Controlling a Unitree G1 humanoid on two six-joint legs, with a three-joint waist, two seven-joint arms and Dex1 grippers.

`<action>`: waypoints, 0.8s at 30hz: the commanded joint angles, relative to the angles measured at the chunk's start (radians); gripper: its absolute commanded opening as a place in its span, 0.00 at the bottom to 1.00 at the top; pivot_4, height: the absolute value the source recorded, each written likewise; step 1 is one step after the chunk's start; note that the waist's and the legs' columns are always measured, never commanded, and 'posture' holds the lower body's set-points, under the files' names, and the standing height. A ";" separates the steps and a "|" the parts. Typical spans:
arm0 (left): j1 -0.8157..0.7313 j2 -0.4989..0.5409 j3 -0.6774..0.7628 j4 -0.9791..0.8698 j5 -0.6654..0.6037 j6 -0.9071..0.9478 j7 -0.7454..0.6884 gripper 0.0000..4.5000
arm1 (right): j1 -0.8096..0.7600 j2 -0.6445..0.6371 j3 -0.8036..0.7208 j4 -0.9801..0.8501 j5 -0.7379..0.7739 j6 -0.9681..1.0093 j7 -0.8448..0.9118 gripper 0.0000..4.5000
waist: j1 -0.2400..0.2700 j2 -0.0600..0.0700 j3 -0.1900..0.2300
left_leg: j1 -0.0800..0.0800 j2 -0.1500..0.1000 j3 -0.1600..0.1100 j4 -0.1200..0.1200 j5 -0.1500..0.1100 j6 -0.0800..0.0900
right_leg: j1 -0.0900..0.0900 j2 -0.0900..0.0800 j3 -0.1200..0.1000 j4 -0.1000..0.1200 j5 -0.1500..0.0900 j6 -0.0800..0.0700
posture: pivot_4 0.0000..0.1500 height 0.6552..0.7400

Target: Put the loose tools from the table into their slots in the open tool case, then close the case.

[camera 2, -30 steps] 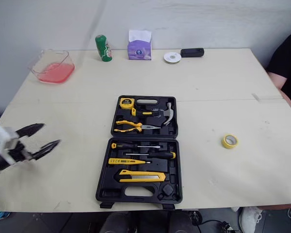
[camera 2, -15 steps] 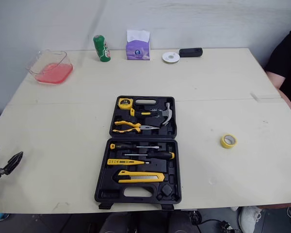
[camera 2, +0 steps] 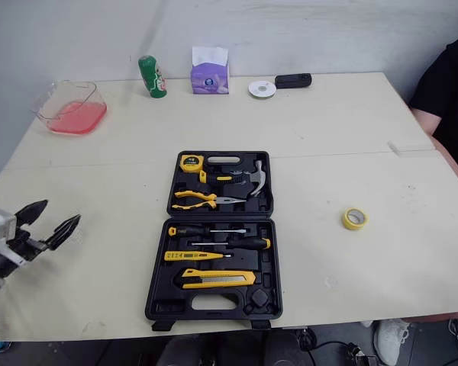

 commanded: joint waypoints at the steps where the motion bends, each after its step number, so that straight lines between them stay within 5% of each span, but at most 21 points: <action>1: -0.051 0.021 -0.072 -0.144 -0.052 0.048 -0.068 0.99 | 0.055 -0.110 0.031 -0.232 0.009 0.194 0.053 1.00 | 0.001 0.000 0.000 | 0.000 0.000 0.000 0.000 0.000 0.000 | 0.000 0.000 0.000 0.000 0.000 0.000 | 1.00 1.00; 10: -0.170 0.084 -0.255 -0.377 -0.158 0.280 -0.213 0.99 | 0.070 -0.390 0.062 -0.487 0.053 0.709 0.231 1.00 | 0.006 -0.001 0.001 | -0.002 0.000 0.001 -0.001 0.003 0.007 | 0.000 0.004 -0.001 -0.004 0.001 0.001 | 1.00 1.00; 16: -0.228 0.082 -0.311 -0.478 -0.192 0.344 -0.239 0.99 | -0.009 -0.497 0.180 -0.468 -0.017 0.736 0.345 1.00 | 0.010 -0.003 0.002 | -0.003 -0.001 0.001 0.000 0.003 0.008 | 0.000 0.005 -0.002 -0.005 0.001 0.001 | 1.00 1.00; 24: -0.270 0.041 -0.414 -0.633 -0.204 0.392 -0.224 0.99 | -0.551 -0.550 0.708 -0.411 -0.101 0.863 0.343 1.00 | 0.000 -0.004 0.005 | -0.003 -0.002 0.002 0.003 0.004 0.009 | -0.001 0.003 0.000 -0.003 0.002 0.003 | 1.00 1.00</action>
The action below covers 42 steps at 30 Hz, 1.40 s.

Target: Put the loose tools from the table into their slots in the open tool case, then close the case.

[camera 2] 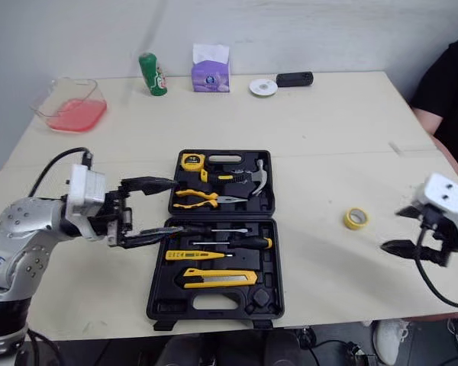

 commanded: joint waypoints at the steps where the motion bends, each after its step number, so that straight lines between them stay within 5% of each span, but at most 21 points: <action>1: 0.004 -0.007 -0.003 -0.052 -0.030 0.014 0.010 0.99 | -0.115 0.014 0.136 0.032 -0.062 0.018 0.036 1.00 | 0.001 0.000 0.000 | -0.001 0.000 0.000 0.000 0.001 -0.001 | -0.001 0.000 0.000 0.000 0.000 -0.001 | 1.00 1.00; 12: 0.058 -0.021 -0.011 -0.122 -0.028 0.031 0.041 0.99 | -0.372 0.110 0.377 0.164 -0.214 -0.007 0.140 1.00 | 0.007 0.000 0.000 | -0.008 0.000 0.005 0.009 0.002 0.001 | -0.010 0.003 -0.002 0.008 0.000 0.000 | 1.00 1.00; 42: 0.103 -0.026 -0.022 -0.140 -0.004 -0.016 0.029 0.99 | -0.524 0.261 0.478 0.406 -0.419 -0.130 0.214 1.00 | 0.001 0.000 0.000 | -0.009 0.000 0.006 0.011 0.002 0.002 | -0.013 0.003 -0.001 0.013 0.000 0.000 | 1.00 1.00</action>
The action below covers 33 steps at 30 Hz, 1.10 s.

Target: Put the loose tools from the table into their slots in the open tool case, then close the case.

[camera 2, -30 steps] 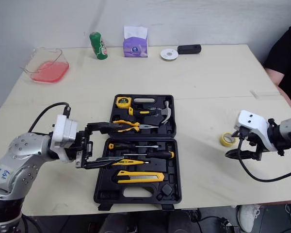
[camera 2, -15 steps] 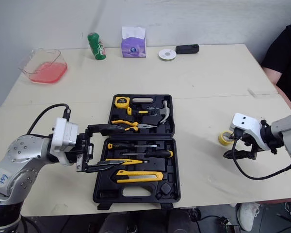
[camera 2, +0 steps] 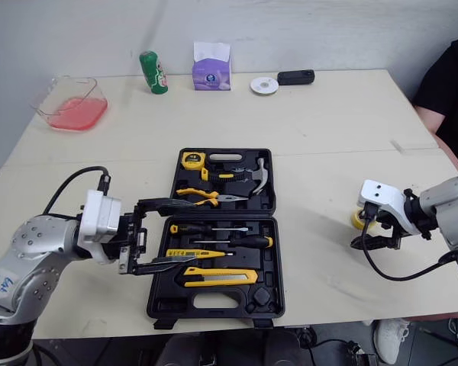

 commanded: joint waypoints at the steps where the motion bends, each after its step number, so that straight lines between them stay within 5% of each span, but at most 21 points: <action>1: 0.001 -0.001 0.000 -0.022 0.002 -0.018 0.001 0.99 | -0.020 0.008 -0.002 0.012 -0.023 -0.005 0.015 1.00 | 0.000 0.000 0.000 | 0.000 0.000 0.000 0.000 0.000 0.000 | 0.000 0.000 0.000 0.000 0.000 0.000 | 1.00 1.00; 5: 0.000 0.000 -0.004 -0.022 0.001 -0.020 0.002 0.99 | -0.026 0.018 -0.004 0.016 -0.030 -0.008 0.017 1.00 | 0.000 0.000 0.000 | 0.000 0.000 0.000 0.000 0.000 0.000 | 0.000 0.000 0.000 0.000 0.000 0.000 | 1.00 1.00; 7: -0.001 0.001 -0.006 -0.024 0.001 -0.020 0.001 1.00 | -0.026 0.022 -0.004 0.015 -0.034 -0.009 0.015 0.88 | 0.000 0.000 0.000 | 0.000 0.000 0.000 0.001 0.000 0.000 | 0.000 0.000 0.000 0.000 0.000 0.000 | 1.00 1.00; 15: -0.020 -0.006 -0.028 -0.018 0.010 -0.035 -0.006 1.00 | -0.035 0.016 0.005 0.035 -0.074 -0.064 0.017 0.02 | 0.000 -0.001 0.000 | 0.000 0.000 0.000 0.001 0.000 0.000 | 0.000 0.000 0.000 0.000 0.000 0.000 | 1.00 1.00; 22: -0.014 0.007 -0.033 -0.004 -0.004 -0.025 -0.035 1.00 | -0.020 0.025 -0.042 -0.015 -0.042 -0.138 0.012 0.01 | -0.001 -0.001 0.000 | 0.000 0.000 0.000 0.001 0.000 0.000 | 0.000 0.000 0.000 0.001 0.000 0.000 | 1.00 1.00; 30: -0.005 0.047 0.008 0.038 -0.004 -0.065 -0.130 1.00 | 0.049 0.002 -0.112 -0.341 0.105 -0.095 0.099 0.01 | 0.000 0.000 0.000 | 0.000 0.000 0.000 0.001 0.000 0.000 | 0.000 0.001 0.000 0.001 0.000 0.000 | 1.00 1.00; 33: 0.031 0.058 0.017 0.051 0.019 -0.094 -0.150 1.00 | 0.025 0.071 -0.073 -0.603 0.250 0.058 0.113 0.01 | -0.002 0.000 0.000 | 0.000 0.000 0.000 0.000 0.000 0.000 | 0.000 0.000 0.000 0.000 0.000 0.000 | 1.00 1.00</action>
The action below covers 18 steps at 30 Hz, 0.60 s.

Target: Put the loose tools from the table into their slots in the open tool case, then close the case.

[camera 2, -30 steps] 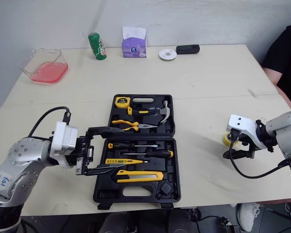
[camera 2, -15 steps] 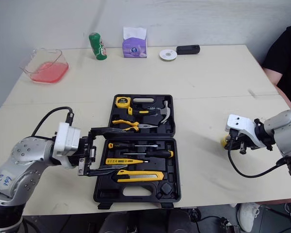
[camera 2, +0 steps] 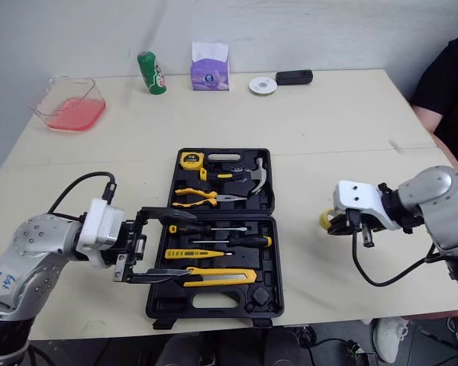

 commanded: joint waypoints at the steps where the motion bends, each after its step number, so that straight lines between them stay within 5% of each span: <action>1: 0.035 0.006 0.029 0.004 0.013 -0.040 -0.014 1.00 | -0.046 0.068 0.020 -0.291 0.168 0.155 0.029 0.01 | -0.004 0.000 0.000 | 0.000 0.000 0.000 0.000 0.000 0.000 | 0.000 -0.001 0.000 0.000 0.000 0.000 | 1.00 1.00; 9: 0.146 0.023 0.067 -0.044 0.013 -0.061 -0.021 1.00 | -0.135 0.109 0.140 -0.459 0.237 0.323 0.025 0.01 | 0.004 -0.001 0.000 | -0.002 0.002 -0.001 0.001 -0.002 0.000 | -0.001 -0.003 0.000 0.000 -0.001 -0.001 | 1.00 1.00; 18: 0.219 0.034 0.045 -0.053 0.070 -0.110 -0.029 1.00 | -0.069 0.116 0.276 -0.583 0.235 0.354 0.018 0.01 | -0.001 -0.001 0.000 | -0.003 0.003 -0.001 0.001 -0.002 0.000 | -0.002 -0.003 -0.001 -0.001 -0.001 -0.001 | 1.00 1.00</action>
